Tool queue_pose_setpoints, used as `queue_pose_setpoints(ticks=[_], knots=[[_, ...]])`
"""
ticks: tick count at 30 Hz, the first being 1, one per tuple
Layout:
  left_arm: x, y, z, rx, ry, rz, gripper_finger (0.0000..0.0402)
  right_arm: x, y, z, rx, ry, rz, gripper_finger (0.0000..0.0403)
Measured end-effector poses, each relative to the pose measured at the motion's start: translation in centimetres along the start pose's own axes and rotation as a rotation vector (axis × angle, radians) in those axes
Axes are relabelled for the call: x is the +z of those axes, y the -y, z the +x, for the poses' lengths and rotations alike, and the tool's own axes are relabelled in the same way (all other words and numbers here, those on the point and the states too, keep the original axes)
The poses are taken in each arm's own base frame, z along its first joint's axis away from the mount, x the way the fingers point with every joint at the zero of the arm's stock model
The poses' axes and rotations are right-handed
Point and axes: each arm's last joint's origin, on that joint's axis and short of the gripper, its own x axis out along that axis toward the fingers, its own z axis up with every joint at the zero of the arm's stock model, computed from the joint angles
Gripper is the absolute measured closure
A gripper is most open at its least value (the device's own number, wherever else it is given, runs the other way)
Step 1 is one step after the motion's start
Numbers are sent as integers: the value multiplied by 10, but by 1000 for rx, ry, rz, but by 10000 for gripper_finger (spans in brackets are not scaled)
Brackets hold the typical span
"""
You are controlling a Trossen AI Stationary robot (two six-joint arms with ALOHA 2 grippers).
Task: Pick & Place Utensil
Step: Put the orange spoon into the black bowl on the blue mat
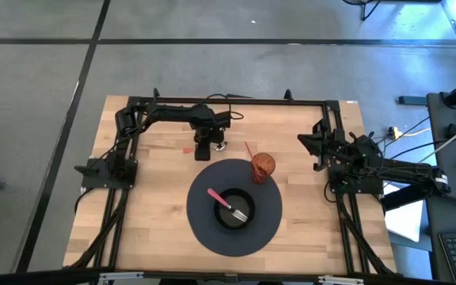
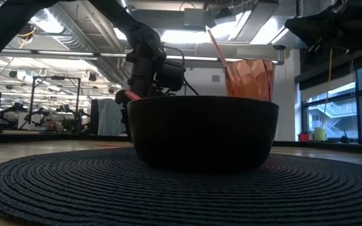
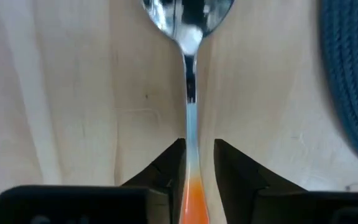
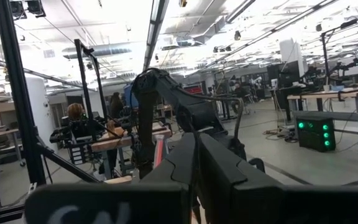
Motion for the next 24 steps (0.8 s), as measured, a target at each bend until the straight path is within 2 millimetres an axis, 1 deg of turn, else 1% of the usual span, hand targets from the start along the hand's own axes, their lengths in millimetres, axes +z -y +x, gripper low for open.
queue_pose_setpoints(ticks=[8, 13, 24], knots=[[6, 7, 0, 8, 29, 79, 298, 0, 0, 0, 8, -1, 4, 379], [10, 6, -1, 65, 64, 113, 285, 0, 0, 0, 8, -1, 4, 379], [13, 5, -2, 78, 90, 153, 258, 0, 0, 0, 7, -1, 17, 379]])
